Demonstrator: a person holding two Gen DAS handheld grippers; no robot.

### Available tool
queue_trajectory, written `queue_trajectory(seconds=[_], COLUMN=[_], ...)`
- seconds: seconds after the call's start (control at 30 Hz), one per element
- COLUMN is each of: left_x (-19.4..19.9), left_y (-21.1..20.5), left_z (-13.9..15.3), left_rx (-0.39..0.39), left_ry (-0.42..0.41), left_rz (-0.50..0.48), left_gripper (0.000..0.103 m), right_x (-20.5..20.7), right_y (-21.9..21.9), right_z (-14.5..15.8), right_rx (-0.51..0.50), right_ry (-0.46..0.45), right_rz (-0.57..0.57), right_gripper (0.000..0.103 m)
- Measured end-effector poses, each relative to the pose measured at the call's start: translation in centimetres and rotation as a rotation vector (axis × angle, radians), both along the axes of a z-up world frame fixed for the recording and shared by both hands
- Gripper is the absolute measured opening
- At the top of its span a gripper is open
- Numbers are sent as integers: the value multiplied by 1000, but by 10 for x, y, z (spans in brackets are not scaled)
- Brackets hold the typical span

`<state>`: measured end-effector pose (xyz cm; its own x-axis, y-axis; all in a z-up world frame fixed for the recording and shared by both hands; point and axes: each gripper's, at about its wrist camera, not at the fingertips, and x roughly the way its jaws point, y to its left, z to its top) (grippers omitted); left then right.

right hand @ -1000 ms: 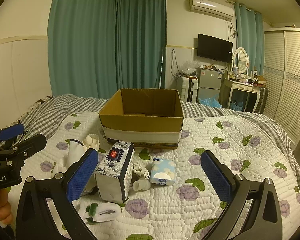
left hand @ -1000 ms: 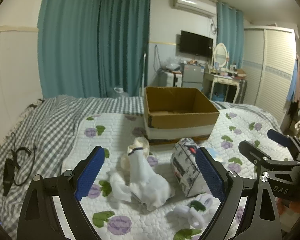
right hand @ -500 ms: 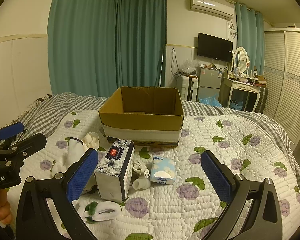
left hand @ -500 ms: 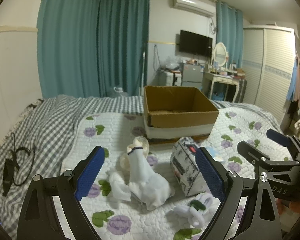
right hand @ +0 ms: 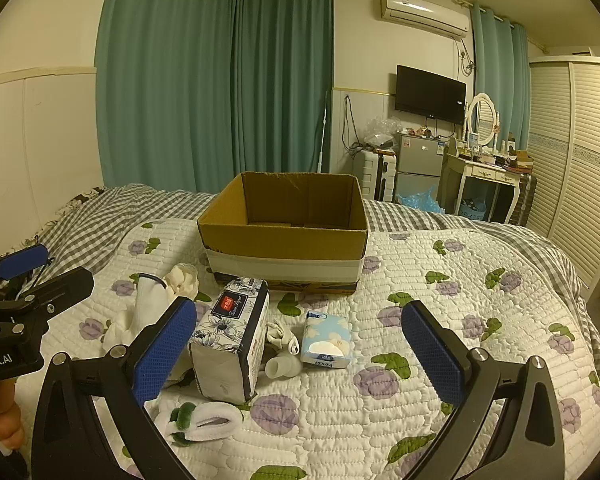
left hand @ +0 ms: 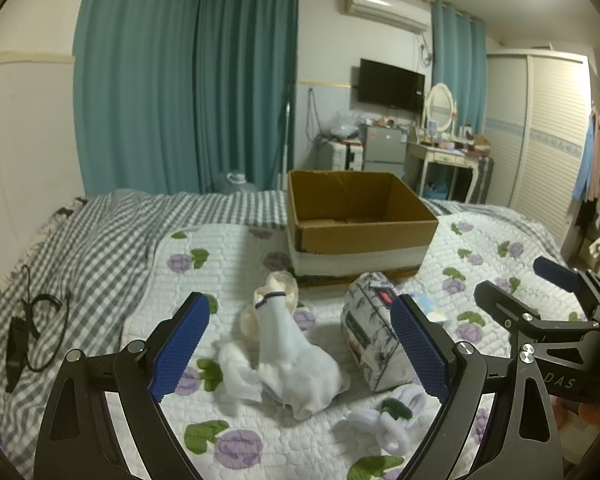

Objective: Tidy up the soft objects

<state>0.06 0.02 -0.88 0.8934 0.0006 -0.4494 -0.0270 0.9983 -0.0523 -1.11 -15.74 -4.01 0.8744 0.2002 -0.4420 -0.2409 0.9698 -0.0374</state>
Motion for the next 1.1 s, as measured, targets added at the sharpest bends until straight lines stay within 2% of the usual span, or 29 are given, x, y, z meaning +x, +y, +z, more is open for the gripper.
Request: queue_trajectory(seconds=[0.8,0.93,1.1], left_x=[-1,-10,-37], left_y=[-1,-2,-2], left_z=[0,12,45], left_rx=[7,9,4], left_ry=[-9,-30,-68], left_rz=[-3,1,-3], left_gripper=[93,93,93], right_x=[1,-5,-20], right_y=[1,-1,-8], right_z=[1,-1,14], right_rx=[-4,4,44], right_ry=[5,-9,-27], right_rz=[-1,-1,-4], right_gripper=[103,103,103])
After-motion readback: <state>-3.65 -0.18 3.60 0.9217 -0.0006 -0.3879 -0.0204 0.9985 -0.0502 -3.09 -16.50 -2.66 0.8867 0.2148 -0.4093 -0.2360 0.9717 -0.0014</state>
